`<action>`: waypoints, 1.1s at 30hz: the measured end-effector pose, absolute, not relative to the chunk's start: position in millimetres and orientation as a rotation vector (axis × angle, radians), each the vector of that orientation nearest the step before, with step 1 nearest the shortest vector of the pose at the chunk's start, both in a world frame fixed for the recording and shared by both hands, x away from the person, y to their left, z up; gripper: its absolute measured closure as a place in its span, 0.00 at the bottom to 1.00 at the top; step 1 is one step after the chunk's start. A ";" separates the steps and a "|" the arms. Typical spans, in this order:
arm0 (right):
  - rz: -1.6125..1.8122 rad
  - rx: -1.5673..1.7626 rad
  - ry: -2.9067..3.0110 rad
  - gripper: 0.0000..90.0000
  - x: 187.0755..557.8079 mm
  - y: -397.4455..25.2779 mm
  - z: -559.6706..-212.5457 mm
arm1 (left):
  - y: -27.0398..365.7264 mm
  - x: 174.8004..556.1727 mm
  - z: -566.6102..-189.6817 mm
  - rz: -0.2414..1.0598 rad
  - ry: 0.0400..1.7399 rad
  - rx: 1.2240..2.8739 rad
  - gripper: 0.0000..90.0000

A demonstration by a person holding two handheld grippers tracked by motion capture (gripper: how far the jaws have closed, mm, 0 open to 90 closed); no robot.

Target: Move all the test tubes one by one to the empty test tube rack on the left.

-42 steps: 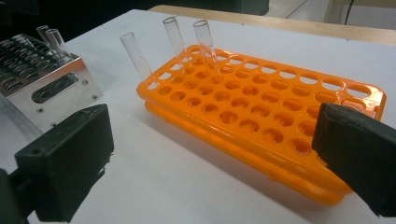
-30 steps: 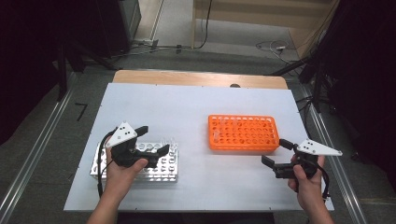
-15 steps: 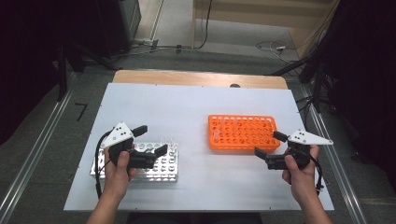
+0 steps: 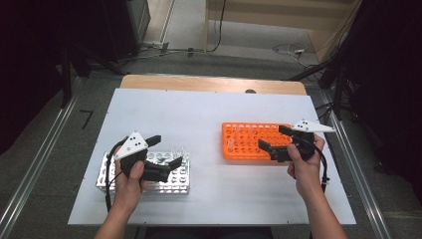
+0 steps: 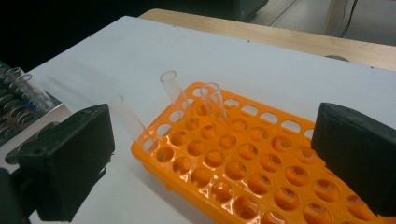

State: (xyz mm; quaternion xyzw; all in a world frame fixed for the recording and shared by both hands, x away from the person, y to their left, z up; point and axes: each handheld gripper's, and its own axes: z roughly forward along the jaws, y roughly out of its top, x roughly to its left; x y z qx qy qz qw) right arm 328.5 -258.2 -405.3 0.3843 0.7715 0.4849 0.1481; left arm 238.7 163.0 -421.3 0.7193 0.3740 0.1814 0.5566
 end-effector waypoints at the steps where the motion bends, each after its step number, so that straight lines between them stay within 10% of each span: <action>1: 1.394 1.109 2.221 0.00 330.9 -256.4 -405.7 | 162.7 238.8 -421.4 0.427 0.883 1.697 0.00; 33: 1.337 1.133 2.315 0.24 360.6 -230.4 -447.6 | 154.8 239.5 -421.2 0.416 0.855 1.728 0.00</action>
